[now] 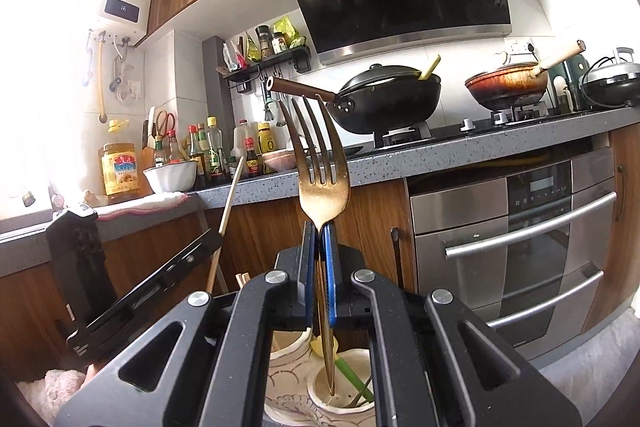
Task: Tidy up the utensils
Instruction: 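Lift the chopstick and gold fork and lower them into the ceramic holder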
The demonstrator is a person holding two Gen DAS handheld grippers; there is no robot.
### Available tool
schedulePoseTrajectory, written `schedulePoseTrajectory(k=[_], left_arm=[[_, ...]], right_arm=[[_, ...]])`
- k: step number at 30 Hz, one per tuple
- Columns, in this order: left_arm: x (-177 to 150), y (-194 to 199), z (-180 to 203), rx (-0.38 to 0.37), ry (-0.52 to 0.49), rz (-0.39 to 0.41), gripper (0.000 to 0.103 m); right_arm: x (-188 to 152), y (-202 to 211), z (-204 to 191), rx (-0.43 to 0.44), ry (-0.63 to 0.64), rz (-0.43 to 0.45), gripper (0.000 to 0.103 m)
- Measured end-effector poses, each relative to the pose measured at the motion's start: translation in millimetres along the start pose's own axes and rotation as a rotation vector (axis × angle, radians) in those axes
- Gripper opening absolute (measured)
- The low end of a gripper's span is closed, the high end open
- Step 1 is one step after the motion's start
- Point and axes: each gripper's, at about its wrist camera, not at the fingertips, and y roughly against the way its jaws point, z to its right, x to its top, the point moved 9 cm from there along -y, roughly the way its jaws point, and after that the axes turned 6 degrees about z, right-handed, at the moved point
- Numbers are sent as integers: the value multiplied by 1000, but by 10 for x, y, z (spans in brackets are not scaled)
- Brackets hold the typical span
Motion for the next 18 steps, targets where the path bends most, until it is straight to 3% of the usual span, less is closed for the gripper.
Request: schedulePoseTrajectory(k=[7,18], left_arm=[[-136,-223,-23,5,-15,-13,5],[-276,-147,-124,18,5,-23,5]], right_arm=[[-125,-120,139,-25,-26,-44,5],[-309,-201,122,-28,-1,-99,5]])
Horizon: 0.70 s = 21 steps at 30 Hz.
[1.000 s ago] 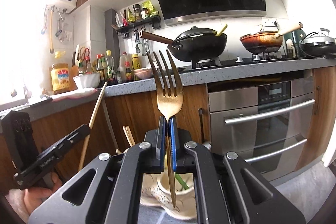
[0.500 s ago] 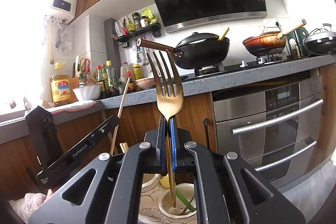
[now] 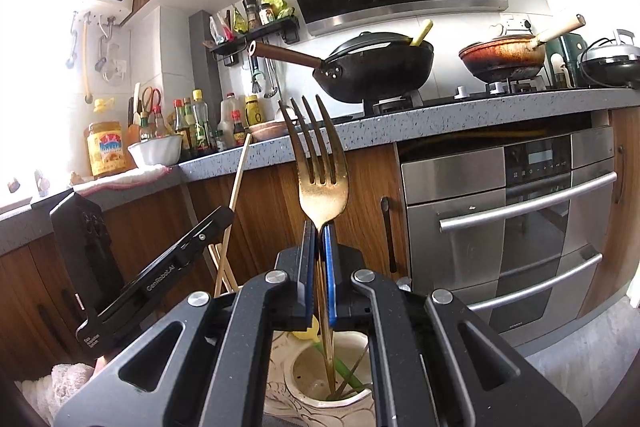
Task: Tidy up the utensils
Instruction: 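Lift the chopstick and gold fork and lower them into the ceramic holder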
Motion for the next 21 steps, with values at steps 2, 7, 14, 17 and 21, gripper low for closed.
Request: schedulePoseTrajectory(k=[2,7,14,17,21], left_arm=[[-5,58,10,1,-7,0,5],[-59,247,58,-1,-41,-25,5],[-200,432,98,14,-79,-104,5],[-292,465,93,31,-93,-143,5],[-382,485,72,57,-118,-182,5]], right_arm=[[-26,3,11,0,-2,-10,5],[-117,-13,61,0,-10,-43,5],[-283,-41,138,-15,-14,-94,5],[-314,-26,126,-15,-2,-97,5],[-317,-7,125,-24,13,-95,5]])
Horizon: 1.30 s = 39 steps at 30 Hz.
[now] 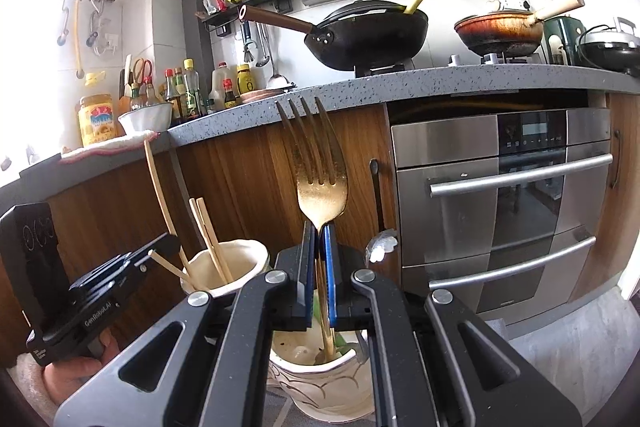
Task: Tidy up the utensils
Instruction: 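Lift the chopstick and gold fork and lower them into the ceramic holder, then open both tools to release the chopstick and gold fork into the holder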
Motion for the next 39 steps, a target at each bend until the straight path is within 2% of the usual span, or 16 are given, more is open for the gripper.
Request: schedulePoseTrajectory(k=[7,10,19,24,32,35,39], left_arm=[[-69,57,-41,-1,18,-29,6],[-76,77,-59,3,20,-28,11],[-58,88,-42,-6,18,-24,13],[-73,72,-37,-9,17,-29,13],[-92,57,-38,-9,23,-38,13],[-93,64,-42,-7,22,-37,13],[-87,70,-60,-6,26,-34,13]], right_arm=[[3,17,64,-21,2,1,5],[9,12,94,-19,-14,1,5],[91,115,-146,59,19,85,5],[-3,7,-287,81,65,32,5],[-77,-57,-301,6,179,19,5],[-73,-79,-189,16,127,2,5],[-82,-107,-117,5,117,-16,5]])
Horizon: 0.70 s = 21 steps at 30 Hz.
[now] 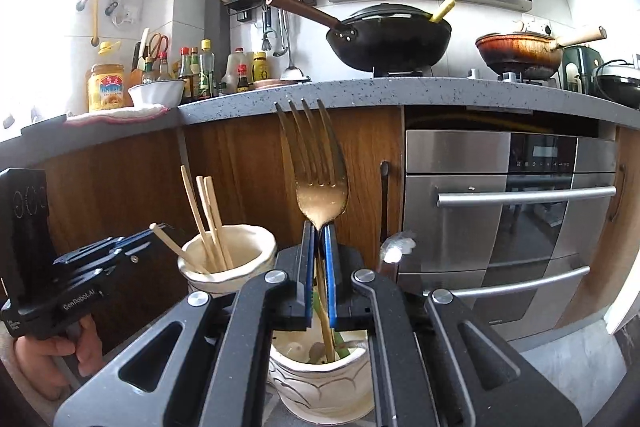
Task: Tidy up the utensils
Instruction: 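Open both tools to release the chopstick and gold fork into the holder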
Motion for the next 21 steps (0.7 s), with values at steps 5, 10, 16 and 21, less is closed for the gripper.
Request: schedulePoseTrajectory(k=[5,10,16,21], left_arm=[[-1,-3,-6,1,0,-1,13],[-1,-2,-13,2,3,-2,13],[0,-2,-15,2,3,-2,13],[-2,-5,-16,1,4,-3,13]], right_arm=[[-21,-5,15,-7,1,-8,5],[-25,-6,23,-12,4,-18,5],[-22,-1,47,-14,-15,-31,7],[-15,6,87,-22,-35,-34,12]])
